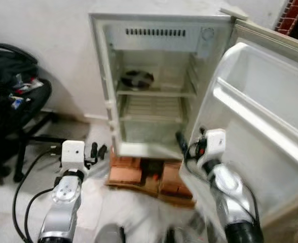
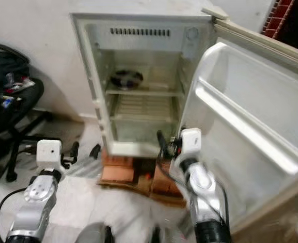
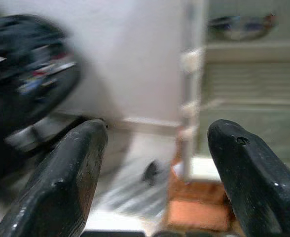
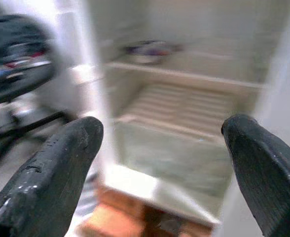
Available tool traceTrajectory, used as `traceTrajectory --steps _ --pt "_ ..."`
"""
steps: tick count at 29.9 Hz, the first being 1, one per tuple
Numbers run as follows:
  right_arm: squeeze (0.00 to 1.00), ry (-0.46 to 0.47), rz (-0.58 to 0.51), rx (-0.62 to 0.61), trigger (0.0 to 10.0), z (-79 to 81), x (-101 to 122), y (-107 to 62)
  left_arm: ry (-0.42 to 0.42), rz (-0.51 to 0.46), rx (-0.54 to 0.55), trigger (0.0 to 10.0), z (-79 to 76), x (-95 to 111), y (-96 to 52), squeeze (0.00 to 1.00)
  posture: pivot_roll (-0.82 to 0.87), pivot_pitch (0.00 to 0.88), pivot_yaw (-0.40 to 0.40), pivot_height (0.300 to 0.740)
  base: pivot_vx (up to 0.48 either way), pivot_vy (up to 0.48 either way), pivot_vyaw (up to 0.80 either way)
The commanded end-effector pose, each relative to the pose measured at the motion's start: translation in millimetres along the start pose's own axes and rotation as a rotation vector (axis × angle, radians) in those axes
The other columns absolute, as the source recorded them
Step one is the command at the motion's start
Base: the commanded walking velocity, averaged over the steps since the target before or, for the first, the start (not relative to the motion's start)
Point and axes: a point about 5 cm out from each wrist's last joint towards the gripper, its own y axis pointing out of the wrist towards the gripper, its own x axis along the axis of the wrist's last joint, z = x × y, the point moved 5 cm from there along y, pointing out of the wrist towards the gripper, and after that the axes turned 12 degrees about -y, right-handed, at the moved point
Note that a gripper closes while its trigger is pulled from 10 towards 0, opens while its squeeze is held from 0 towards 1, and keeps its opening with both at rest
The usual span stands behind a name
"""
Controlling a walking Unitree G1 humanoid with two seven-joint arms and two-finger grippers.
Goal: Restocking fridge
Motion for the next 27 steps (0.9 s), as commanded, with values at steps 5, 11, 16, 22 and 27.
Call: traceTrajectory --steps 5,11,16,22,27 --pt "0.00 0.047 0.057 0.088 10.0 9.1 -12 -5.3 0.018 0.065 0.009 10.0 3.9 -19 -7.4 0.00 0.12 0.000 -0.006 0.740 -0.368 -0.310 0.00" --pt "0.00 0.019 0.052 0.047 10.0 -4.6 -10 -4.0 0.076 0.012 -0.066 10.0 -0.8 -14 -12.0 0.00 0.12 0.000 -0.008 0.740 -0.021 -0.052 0.00" --pt "0.00 -0.021 0.033 -0.092 10.0 -28.8 -2 0.0 0.075 0.009 -0.075 10.0 2.2 -13 -11.9 0.00 0.12 0.000 -0.006 0.740 0.418 0.000 0.00" --pt "0.00 -0.015 0.028 -0.075 10.0 -26.2 -2 -0.9 0.082 0.006 -0.090 10.0 0.6 -14 -12.7 0.00 0.12 0.000 -0.004 0.740 0.413 -0.138 0.00" --pt "0.00 -0.022 0.049 -0.072 10.0 -31.9 -8 -6.5 0.083 0.013 -0.098 10.0 -1.6 -17 -13.9 0.00 0.12 0.000 -0.006 0.740 0.370 -0.302 0.00"
